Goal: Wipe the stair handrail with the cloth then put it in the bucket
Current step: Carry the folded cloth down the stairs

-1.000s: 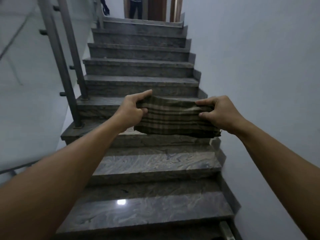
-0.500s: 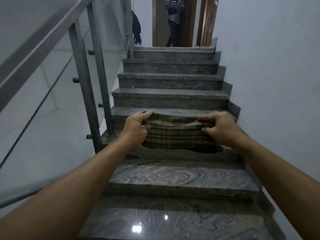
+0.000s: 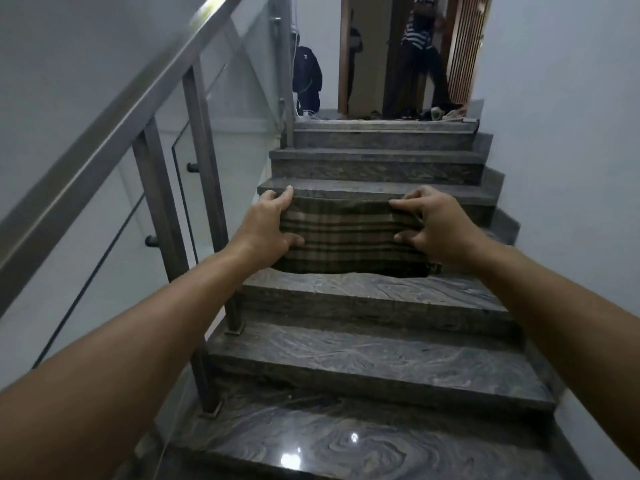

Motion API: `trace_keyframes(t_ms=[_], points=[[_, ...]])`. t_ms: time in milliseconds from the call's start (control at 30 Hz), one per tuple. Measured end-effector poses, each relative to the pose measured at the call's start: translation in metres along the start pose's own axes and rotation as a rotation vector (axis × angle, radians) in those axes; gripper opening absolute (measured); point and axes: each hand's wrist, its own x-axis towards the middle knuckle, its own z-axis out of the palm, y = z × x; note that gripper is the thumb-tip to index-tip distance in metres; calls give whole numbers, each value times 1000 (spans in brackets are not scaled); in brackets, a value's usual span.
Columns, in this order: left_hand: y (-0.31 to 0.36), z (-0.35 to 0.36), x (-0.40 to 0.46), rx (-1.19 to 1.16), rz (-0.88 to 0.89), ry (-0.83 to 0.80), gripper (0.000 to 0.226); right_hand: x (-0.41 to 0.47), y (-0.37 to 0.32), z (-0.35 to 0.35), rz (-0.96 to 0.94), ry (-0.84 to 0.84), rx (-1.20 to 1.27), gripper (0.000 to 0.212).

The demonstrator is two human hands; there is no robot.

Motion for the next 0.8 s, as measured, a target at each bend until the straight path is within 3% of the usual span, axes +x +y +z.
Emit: trace_keyframes(t_ms=[200, 800], points=[[-30, -25, 114, 96, 20, -20, 94, 117, 17, -5, -84, -28, -34, 73], [-61, -83, 445, 72, -65, 36, 90, 463, 78, -66, -145, 12, 34, 56]])
